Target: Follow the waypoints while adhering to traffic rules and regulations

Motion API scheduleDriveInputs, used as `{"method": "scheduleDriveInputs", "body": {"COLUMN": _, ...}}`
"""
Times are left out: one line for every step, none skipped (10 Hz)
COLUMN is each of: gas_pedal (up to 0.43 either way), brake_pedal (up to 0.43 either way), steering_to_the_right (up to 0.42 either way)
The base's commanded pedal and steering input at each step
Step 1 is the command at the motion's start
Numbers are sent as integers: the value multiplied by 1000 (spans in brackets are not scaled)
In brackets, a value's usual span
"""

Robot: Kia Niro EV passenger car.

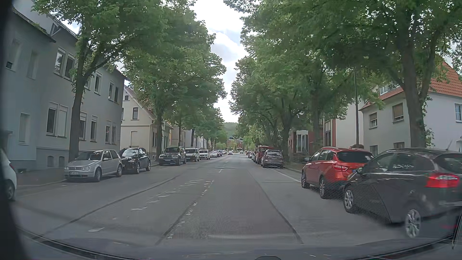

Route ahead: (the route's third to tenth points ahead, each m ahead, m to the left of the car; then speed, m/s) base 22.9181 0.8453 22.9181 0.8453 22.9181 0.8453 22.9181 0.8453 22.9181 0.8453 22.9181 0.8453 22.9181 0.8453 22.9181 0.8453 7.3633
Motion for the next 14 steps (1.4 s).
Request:
{"method": "scheduleDriveInputs", "body": {"gas_pedal": 87, "brake_pedal": 0, "steering_to_the_right": -7}}
{"method": "scheduleDriveInputs", "body": {"gas_pedal": 87, "brake_pedal": 0, "steering_to_the_right": -7}}
{"method": "scheduleDriveInputs", "body": {"gas_pedal": 87, "brake_pedal": 0, "steering_to_the_right": -7}}
{"method": "scheduleDriveInputs", "body": {"gas_pedal": 87, "brake_pedal": 0, "steering_to_the_right": -7}}
{"method": "scheduleDriveInputs", "body": {"gas_pedal": 87, "brake_pedal": 0, "steering_to_the_right": -7}}
{"method": "scheduleDriveInputs", "body": {"gas_pedal": 87, "brake_pedal": 0, "steering_to_the_right": -9}}
{"method": "scheduleDriveInputs", "body": {"gas_pedal": 87, "brake_pedal": 0, "steering_to_the_right": -11}}
{"method": "scheduleDriveInputs", "body": {"gas_pedal": 87, "brake_pedal": 0, "steering_to_the_right": -12}}
{"method": "scheduleDriveInputs", "body": {"gas_pedal": 87, "brake_pedal": 0, "steering_to_the_right": -12}}
{"method": "scheduleDriveInputs", "body": {"gas_pedal": 87, "brake_pedal": 0, "steering_to_the_right": -13}}
{"method": "scheduleDriveInputs", "body": {"gas_pedal": 87, "brake_pedal": 0, "steering_to_the_right": -13}}
{"method": "scheduleDriveInputs", "body": {"gas_pedal": 87, "brake_pedal": 0, "steering_to_the_right": -14}}
{"method": "scheduleDriveInputs", "body": {"gas_pedal": 87, "brake_pedal": 0, "steering_to_the_right": -14}}
{"method": "scheduleDriveInputs", "body": {"gas_pedal": 87, "brake_pedal": 0, "steering_to_the_right": -14}}
